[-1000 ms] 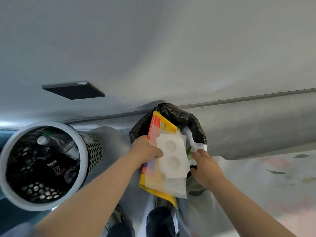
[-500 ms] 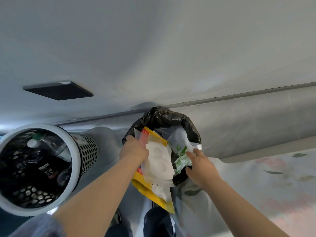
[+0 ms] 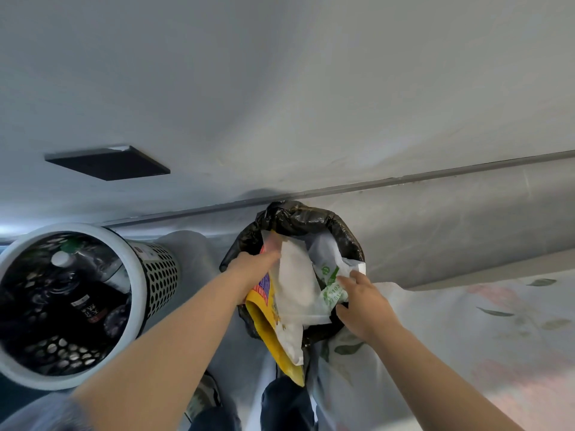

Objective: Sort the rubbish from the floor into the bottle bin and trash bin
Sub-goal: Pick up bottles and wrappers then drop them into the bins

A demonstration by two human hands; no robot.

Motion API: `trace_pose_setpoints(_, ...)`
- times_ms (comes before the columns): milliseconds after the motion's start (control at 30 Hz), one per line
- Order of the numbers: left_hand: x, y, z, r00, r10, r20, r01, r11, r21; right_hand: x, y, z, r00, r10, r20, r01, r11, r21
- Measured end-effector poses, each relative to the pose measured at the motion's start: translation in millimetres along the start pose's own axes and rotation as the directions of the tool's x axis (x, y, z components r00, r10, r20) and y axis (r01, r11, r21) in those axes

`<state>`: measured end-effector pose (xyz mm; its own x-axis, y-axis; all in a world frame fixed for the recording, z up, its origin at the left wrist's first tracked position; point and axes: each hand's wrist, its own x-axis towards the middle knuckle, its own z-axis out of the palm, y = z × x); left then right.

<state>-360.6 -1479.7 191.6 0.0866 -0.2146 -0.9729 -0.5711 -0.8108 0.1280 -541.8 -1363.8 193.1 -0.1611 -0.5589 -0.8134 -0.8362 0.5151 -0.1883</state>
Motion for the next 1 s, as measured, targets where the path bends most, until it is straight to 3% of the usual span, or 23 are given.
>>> trace_pose_setpoints(133,-4,-11,-3,0.998,-0.062,-0.017,0.065,0.955,0.29,-2,-3,0,1.0,-0.005,0.001,0.005,1.0,0.013)
trace_pose_setpoints(200,-2,-14,-5,0.995,-0.083,-0.052,0.093,0.973,0.211,-3,-5,-1,1.0,-0.007,0.003,0.007,1.0,0.014)
trace_pose_setpoints(300,-2,-12,-5,0.997,-0.053,-0.062,0.05,0.998,-0.047,-6,-8,-3,1.0,-0.005,0.009,0.005,1.0,0.005)
trace_pose_setpoints(400,-1,-12,-1,0.999,0.022,0.035,-0.019,0.996,-0.085,-7,-9,-3,1.0,0.004,0.016,-0.004,1.0,0.009)
trace_pose_setpoints(500,7,-22,4,0.992,0.116,0.051,-0.122,0.984,0.128,-9,-10,-2,1.0,0.008,0.01,-0.009,1.0,0.017)
trace_pose_setpoints(600,9,-29,1,0.966,0.225,-0.124,-0.177,0.933,0.312,-15,-13,-2,1.0,0.013,0.009,-0.013,0.999,0.029)
trace_pose_setpoints(733,-9,-30,-13,0.866,0.416,-0.277,-0.257,0.847,0.466,-28,-20,-6,1.0,-0.016,-0.025,0.017,0.999,0.027)
trace_pose_setpoints(867,-44,-33,-30,0.812,0.545,-0.21,-0.333,0.727,0.6,-51,-39,-21,0.998,-0.024,-0.052,0.025,0.999,0.025)
trace_pose_setpoints(1000,-97,-37,-49,0.844,0.535,-0.035,-0.357,0.609,0.709,-87,-71,-46,0.995,-0.071,-0.076,0.07,0.997,-0.015)
